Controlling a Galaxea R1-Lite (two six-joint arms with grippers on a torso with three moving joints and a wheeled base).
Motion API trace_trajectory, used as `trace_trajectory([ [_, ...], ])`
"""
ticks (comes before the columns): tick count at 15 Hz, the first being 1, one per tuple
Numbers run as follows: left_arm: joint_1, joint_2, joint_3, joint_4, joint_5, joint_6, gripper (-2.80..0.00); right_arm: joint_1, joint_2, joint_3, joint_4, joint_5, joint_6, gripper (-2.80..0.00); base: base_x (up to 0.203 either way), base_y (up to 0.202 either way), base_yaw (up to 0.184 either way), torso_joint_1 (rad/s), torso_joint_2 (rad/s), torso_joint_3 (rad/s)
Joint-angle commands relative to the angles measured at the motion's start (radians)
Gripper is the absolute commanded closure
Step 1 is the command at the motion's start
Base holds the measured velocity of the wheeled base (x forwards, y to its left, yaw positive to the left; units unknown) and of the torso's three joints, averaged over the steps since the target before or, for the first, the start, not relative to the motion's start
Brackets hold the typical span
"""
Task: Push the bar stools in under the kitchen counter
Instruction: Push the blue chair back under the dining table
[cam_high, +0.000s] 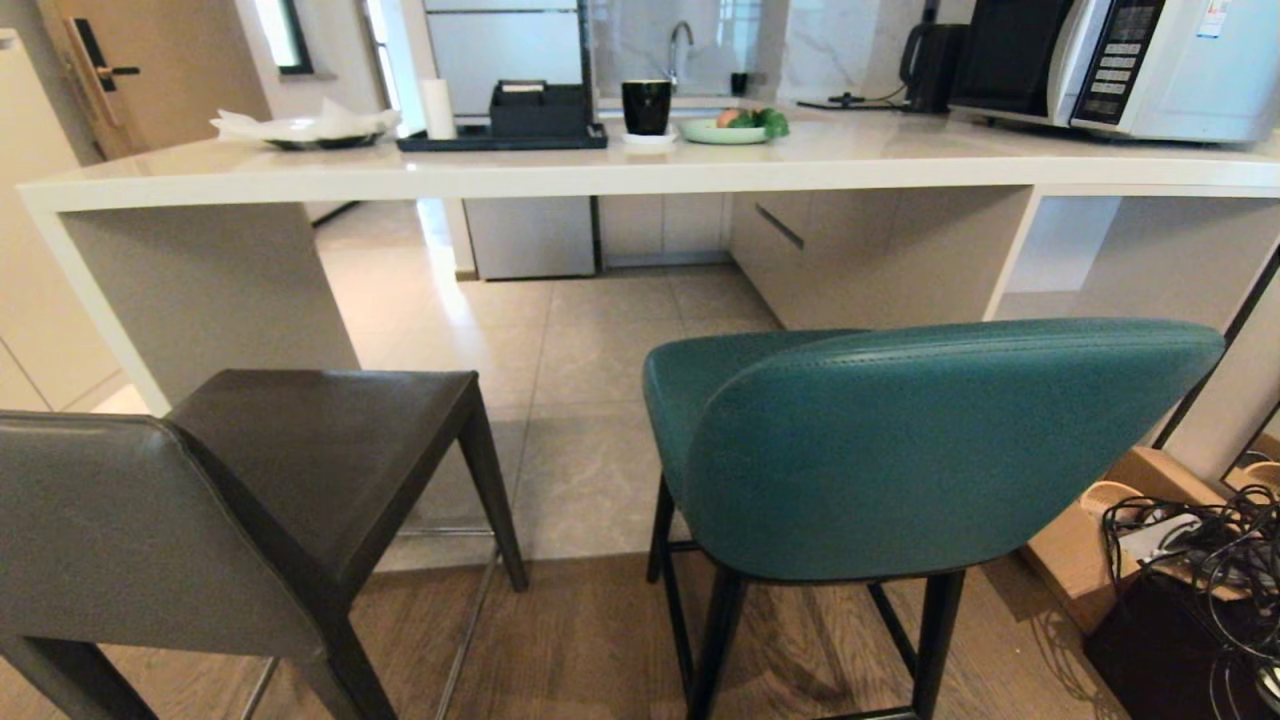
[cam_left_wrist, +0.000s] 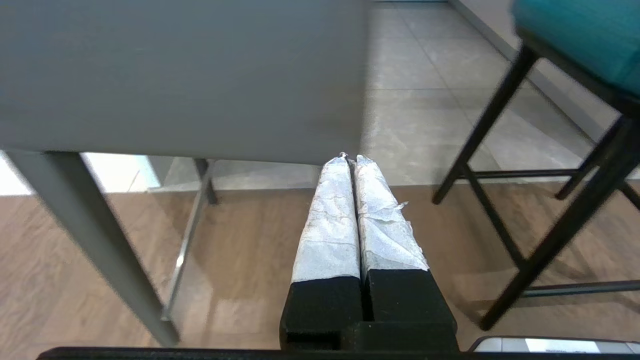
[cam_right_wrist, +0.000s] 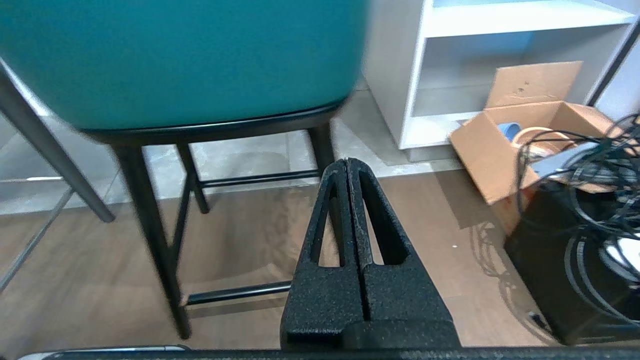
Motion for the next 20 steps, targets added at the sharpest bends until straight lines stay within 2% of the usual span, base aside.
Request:
trace_trajectory([
  [1,0.0,0.001,0.0,0.0,0.0,0.0,0.0,0.0,0.001,0.002,0.001,0.001,0.0,0.0,0.0,-0.195,0.002,0.002,0.0,0.004],
  [15,0.0,0.003,0.0,0.0,0.0,-0.002,0.0,0.0,0.0,0.002,0.0,0.0,0.001,0.0,0.0,-0.19,0.001,0.003,0.0,0.001],
  [20,-0.002,0.003,0.0,0.0,0.0,-0.002,0.0,0.0,0.0,0.002,0.0,-0.001,0.003,0.0,0.0,-0.017,0.001,0.0,0.0,0.0],
])
